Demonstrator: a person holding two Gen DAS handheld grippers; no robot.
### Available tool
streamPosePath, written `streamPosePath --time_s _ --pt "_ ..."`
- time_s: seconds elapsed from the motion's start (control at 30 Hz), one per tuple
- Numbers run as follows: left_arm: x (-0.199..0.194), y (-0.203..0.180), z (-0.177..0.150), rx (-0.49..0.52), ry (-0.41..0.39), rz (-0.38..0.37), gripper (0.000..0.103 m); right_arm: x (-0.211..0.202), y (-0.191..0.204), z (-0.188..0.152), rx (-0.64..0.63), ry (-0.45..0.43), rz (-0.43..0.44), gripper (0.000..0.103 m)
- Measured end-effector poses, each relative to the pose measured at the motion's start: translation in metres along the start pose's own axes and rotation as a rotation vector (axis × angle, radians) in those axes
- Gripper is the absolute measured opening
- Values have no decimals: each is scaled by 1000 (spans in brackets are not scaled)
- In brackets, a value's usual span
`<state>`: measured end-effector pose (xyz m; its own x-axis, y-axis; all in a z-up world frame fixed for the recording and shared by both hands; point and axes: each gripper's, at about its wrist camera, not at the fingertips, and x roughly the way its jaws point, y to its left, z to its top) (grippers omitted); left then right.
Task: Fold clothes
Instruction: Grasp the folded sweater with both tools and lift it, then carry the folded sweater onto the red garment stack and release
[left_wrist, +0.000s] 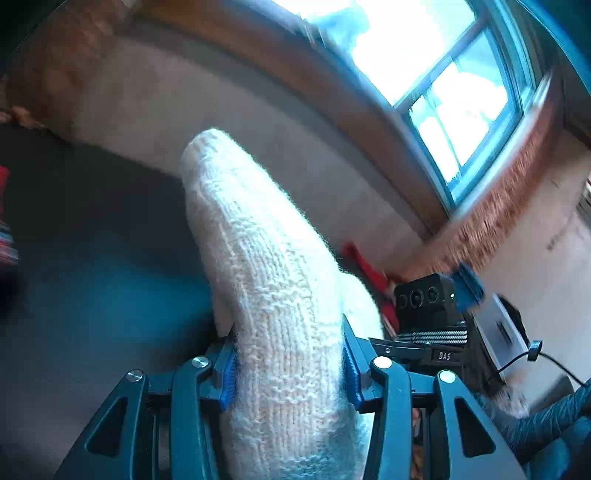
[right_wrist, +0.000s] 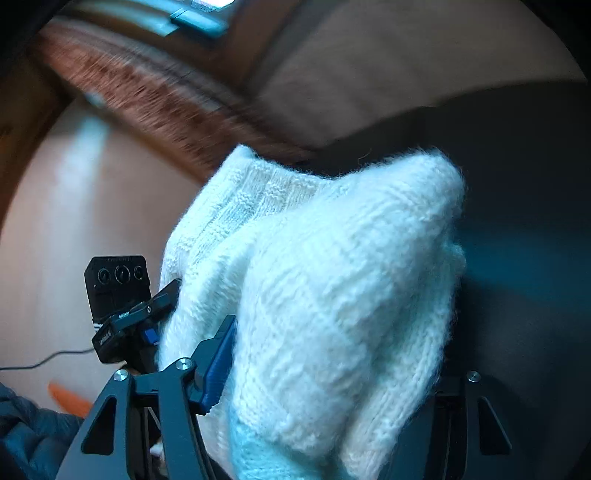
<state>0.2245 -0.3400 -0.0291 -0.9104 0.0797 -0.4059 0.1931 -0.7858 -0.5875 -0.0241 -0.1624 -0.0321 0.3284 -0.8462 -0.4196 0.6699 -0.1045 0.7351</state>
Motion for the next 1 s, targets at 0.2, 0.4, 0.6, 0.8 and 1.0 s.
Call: streamPosePath --time_s 0.2,0.4,0.6,0.8,1.0 --pt "-131 31 44 -23 -300 192 45 110 108 74 -238 81 183 64" --pt "-217 111 87 -174 -513 350 45 231 205 148 -400 169 232 64" --pt "-204 259 82 -505 -404 488 46 375 193 151 -458 356 -27 64" --pt "-198 272 70 -525 -450 489 48 404 145 144 -356 352 6 85" --pt "-219 239 87 -490 -442 625 50 362 169 170 -439 251 -58 98"
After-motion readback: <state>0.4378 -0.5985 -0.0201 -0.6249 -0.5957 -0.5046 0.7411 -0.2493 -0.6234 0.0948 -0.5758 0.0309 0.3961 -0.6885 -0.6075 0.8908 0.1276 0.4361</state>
